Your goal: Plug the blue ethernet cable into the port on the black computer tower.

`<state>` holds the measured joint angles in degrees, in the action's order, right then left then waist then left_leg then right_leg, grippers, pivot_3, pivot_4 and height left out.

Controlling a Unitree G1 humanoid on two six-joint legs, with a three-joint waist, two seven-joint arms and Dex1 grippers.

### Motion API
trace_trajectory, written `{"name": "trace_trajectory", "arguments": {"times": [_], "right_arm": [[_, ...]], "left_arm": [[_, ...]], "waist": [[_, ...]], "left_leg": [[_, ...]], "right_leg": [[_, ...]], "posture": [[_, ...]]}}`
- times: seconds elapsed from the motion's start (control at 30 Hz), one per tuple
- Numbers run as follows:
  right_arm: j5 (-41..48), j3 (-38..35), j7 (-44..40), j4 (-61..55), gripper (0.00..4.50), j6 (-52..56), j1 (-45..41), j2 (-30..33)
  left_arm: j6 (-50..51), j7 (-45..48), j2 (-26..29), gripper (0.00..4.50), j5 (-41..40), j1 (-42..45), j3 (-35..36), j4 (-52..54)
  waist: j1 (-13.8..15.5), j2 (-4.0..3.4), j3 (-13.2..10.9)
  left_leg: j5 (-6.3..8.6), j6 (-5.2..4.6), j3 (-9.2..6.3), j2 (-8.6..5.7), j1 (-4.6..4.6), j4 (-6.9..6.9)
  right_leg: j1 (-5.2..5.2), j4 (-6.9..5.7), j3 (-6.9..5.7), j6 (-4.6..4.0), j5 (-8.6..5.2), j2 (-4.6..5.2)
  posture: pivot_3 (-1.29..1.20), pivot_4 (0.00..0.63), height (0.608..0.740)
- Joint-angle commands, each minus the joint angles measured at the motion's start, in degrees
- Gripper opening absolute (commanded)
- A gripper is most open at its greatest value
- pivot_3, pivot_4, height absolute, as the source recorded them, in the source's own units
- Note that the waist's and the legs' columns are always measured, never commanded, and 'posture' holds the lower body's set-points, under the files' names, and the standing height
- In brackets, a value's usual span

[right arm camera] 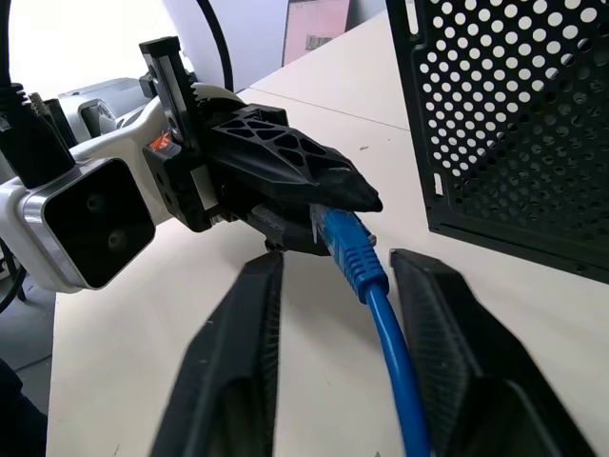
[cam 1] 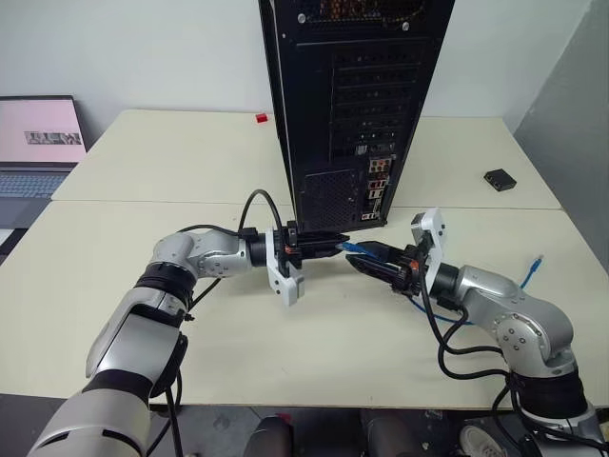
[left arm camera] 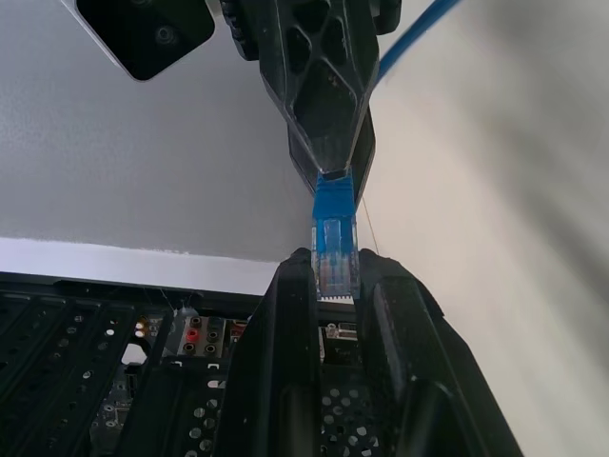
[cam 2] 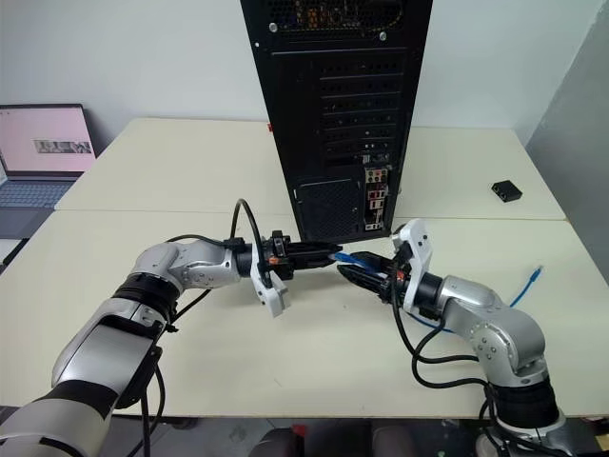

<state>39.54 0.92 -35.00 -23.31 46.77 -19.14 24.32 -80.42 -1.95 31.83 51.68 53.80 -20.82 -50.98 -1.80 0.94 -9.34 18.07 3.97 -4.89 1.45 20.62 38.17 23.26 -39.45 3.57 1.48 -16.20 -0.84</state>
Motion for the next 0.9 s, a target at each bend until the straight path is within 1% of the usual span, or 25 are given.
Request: {"name": "trace_trajectory", "arguments": {"times": [0.03,0.07,0.1,0.13,0.17,0.4,0.5,0.53,0.57,0.6,0.7,0.73,0.77,0.83,0.87,0.9], "right_arm": [[1.2,-0.6,-0.8,-0.9,0.89,-0.8,-1.4,-0.2],[1.3,-0.6,-0.9,-0.9,0.63,-0.7,-1.4,-0.2],[1.4,-0.6,-1.0,-0.9,0.47,-0.7,-1.3,-0.1],[1.4,-0.6,-1.0,-1.0,0.19,-0.6,-1.3,-0.1],[1.5,-0.6,-1.0,-1.1,0.05,-0.5,-1.2,-0.1],[1.9,-0.5,-1.2,-1.5,0.01,-0.2,-1.0,-0.1],[2.0,-0.5,-1.4,-1.7,0.01,-0.1,-0.9,-0.1],[1.9,-0.5,-1.4,-1.8,0.01,0.0,-0.9,0.0],[1.9,-0.6,-1.5,-1.8,0.01,0.0,-0.8,0.0],[1.9,-0.6,-1.5,-1.9,0.01,0.0,-0.8,0.0],[1.5,-0.6,-1.6,-1.8,0.01,-0.3,-0.6,0.2],[1.4,-0.6,-1.5,-1.9,0.01,-0.5,-0.5,0.4],[1.3,-0.8,-1.4,-2.0,0.01,-0.6,-0.3,0.5],[1.1,-1.1,-1.1,-2.5,0.01,-0.8,0.4,0.8],[1.0,-1.5,-0.7,-2.9,0.01,-1.0,0.8,0.8],[1.0,-1.8,-0.3,-3.3,0.01,-1.1,1.2,0.9]], "left_arm": [[0.1,-2.5,0.9,0.29,0.4,1.5,-0.8,2.2],[0.2,-2.9,1.0,0.29,0.5,1.6,-1.0,2.2],[0.2,-3.2,1.0,0.29,0.6,1.6,-1.1,2.3],[0.2,-3.6,1.1,0.29,0.8,1.6,-1.3,2.4],[0.2,-3.8,1.2,0.29,0.8,1.6,-1.4,2.5],[-0.9,-4.2,1.0,0.29,-0.2,1.6,-2.8,1.8],[-2.7,-2.6,0.9,0.29,-3.7,1.6,-3.6,-0.3],[-3.3,-1.6,0.8,0.98,-5.3,1.8,-4.2,-1.4],[-3.8,-0.9,0.8,1.03,-6.5,1.8,-4.5,-2.1],[-4.1,-0.2,0.8,1.30,-7.5,1.9,-4.9,-2.5],[-5.0,2.6,1.0,1.87,-10.5,2.0,-6.4,-4.2],[-4.6,3.2,1.1,2.16,-11.4,1.7,-6.3,-4.2],[-4.1,3.9,1.1,2.28,-12.8,1.4,-6.2,-4.5],[-2.7,7.1,1.1,2.65,-17.0,1.1,-6.6,-6.2],[-1.9,10.1,1.1,2.87,-20.4,0.7,-7.2,-7.4],[-0.7,13.2,1.1,2.89,-23.8,0.2,-7.6,-8.2]], "waist": [[0.0,0.00,0.0],[0.0,0.00,0.0],[0.0,0.00,0.0],[0.0,0.00,0.0],[0.0,0.00,0.0],[0.0,0.00,0.0],[0.0,0.00,0.0],[0.0,0.00,0.0],[0.0,0.00,0.0],[0.0,0.00,0.0],[0.0,0.00,0.0],[0.0,0.00,0.0],[0.0,0.00,0.0],[0.0,0.00,0.0],[0.0,0.00,0.0],[0.0,0.00,0.0]], "left_leg": [[0.00,0.00,0.00,0.00,0.00,0.00],[0.00,0.00,0.00,0.00,0.00,0.00],[0.00,0.00,0.00,0.00,0.00,0.00],[0.00,0.00,0.00,0.00,0.00,0.00],[0.00,0.00,0.00,0.00,0.00,0.00],[0.00,0.00,0.00,0.00,0.00,0.00],[0.00,0.00,0.00,0.00,0.00,0.00],[0.00,0.00,0.00,0.00,0.00,0.00],[0.00,0.00,0.01,0.00,0.00,0.00],[0.00,0.00,0.00,0.00,0.00,0.00],[0.00,0.00,0.00,0.00,0.01,0.00],[0.00,0.00,0.00,0.00,0.01,0.00],[0.00,0.00,0.00,0.00,0.00,0.00],[0.00,0.00,0.00,0.00,0.01,0.00],[0.00,0.00,0.01,0.00,0.00,0.00],[0.00,0.00,0.00,0.00,0.01,0.00]], "right_leg": [[0.00,0.00,0.00,0.00,0.00,0.00],[0.00,0.00,0.00,0.00,0.00,0.00],[0.00,0.00,0.00,0.00,0.00,0.00],[0.00,0.00,0.00,0.00,0.00,0.00],[0.00,0.00,0.00,0.00,0.00,0.01],[0.01,-0.01,0.00,0.00,0.00,0.01],[0.01,-0.01,0.00,0.00,0.00,0.01],[0.01,-0.01,0.00,0.00,0.00,0.01],[0.01,-0.02,0.00,0.00,0.00,0.01],[0.01,-0.01,0.00,0.00,0.00,0.01],[0.02,-0.01,0.00,0.00,0.00,0.02],[0.02,-0.01,0.00,0.00,0.00,0.02],[0.02,-0.02,0.00,0.00,0.00,0.02],[0.02,-0.02,-0.01,0.00,0.00,0.01],[0.02,-0.03,0.00,0.00,0.00,0.01],[0.02,-0.03,-0.01,0.00,0.00,0.01]], "posture": [[0.00,0.150,0.740],[0.00,0.150,0.740],[0.00,0.150,0.740],[0.00,0.150,0.740],[0.00,0.150,0.740],[0.00,0.150,0.740],[0.00,0.150,0.740],[0.00,0.150,0.740],[0.00,0.150,0.740],[0.00,0.150,0.740],[0.00,0.150,0.740],[0.00,0.150,0.740],[0.00,0.150,0.740],[0.00,0.150,0.740],[0.00,0.150,0.740],[0.00,0.150,0.740]]}}
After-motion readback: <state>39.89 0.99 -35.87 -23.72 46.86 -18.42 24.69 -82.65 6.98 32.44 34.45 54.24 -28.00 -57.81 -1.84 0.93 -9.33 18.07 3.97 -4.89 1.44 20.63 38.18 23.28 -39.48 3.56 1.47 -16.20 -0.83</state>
